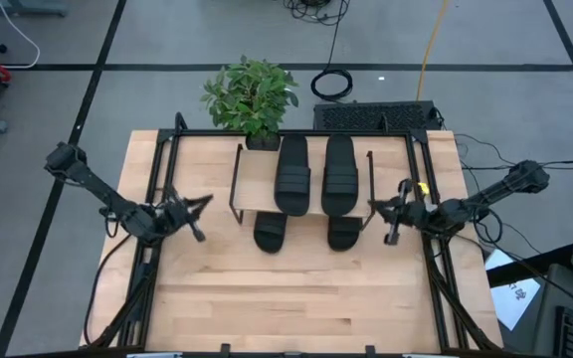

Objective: Pick and place slides into the shelf
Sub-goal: Adjust the shelf

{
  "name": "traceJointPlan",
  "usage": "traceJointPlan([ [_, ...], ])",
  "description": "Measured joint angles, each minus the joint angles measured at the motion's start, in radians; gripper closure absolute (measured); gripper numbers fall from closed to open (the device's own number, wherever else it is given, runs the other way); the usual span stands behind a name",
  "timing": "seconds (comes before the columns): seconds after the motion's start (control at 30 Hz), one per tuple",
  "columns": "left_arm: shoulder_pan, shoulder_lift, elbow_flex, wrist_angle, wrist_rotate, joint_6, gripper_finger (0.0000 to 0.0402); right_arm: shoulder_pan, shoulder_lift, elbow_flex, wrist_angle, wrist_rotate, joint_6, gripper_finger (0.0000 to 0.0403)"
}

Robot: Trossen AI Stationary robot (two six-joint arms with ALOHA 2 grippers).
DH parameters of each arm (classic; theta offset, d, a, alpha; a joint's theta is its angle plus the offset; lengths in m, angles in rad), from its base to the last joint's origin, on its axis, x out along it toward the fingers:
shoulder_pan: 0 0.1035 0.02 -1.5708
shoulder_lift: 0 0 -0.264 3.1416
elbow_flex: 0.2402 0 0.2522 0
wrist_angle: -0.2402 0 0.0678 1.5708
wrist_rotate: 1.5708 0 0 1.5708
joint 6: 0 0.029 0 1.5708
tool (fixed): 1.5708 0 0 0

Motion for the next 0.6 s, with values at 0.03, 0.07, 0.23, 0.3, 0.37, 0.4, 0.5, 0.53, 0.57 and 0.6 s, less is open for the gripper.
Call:
traceJointPlan([
  [0.03, 0.010, -0.009, -0.004, 0.001, -0.036, -0.007, 0.0401, 0.000, 0.005, 0.000, 0.006, 0.075, -0.015, 0.0403],
  [0.07, 0.021, -0.013, -0.008, 0.000, -0.060, -0.014, 0.0401, 0.000, 0.008, 0.000, 0.015, 0.138, -0.030, 0.0403],
  [0.23, 0.101, -0.004, -0.012, -0.079, -0.068, -0.081, 0.0401, 0.001, 0.014, 0.003, 0.078, 0.245, -0.082, 0.0403],
  [0.3, 0.154, -0.003, -0.012, -0.127, -0.016, -0.140, 0.0401, 0.001, 0.014, 0.003, 0.096, 0.215, -0.081, 0.0403],
  [0.37, 0.217, -0.003, -0.012, -0.159, 0.079, -0.180, 0.0401, 0.002, 0.013, 0.004, 0.120, 0.200, -0.081, 0.0403],
  [0.4, 0.252, -0.003, -0.012, -0.169, 0.123, -0.193, 0.0401, 0.003, 0.014, 0.004, 0.131, 0.200, -0.080, 0.0403],
  [0.5, 0.350, -0.003, -0.012, -0.180, 0.222, -0.217, 0.0401, 0.022, 0.013, 0.005, 0.149, 0.208, -0.089, 0.0403],
  [0.53, 0.381, -0.003, -0.012, -0.180, 0.251, -0.218, 0.0401, 0.034, 0.014, 0.012, 0.144, 0.244, -0.103, 0.0403],
  [0.57, 0.410, -0.003, -0.012, -0.180, 0.283, -0.220, 0.0401, 0.048, 0.014, 0.023, 0.134, 0.291, -0.118, 0.0403],
  [0.6, 0.438, -0.003, -0.012, -0.181, 0.315, -0.223, 0.0401, 0.065, 0.014, 0.036, 0.122, 0.357, -0.140, 0.0403],
])
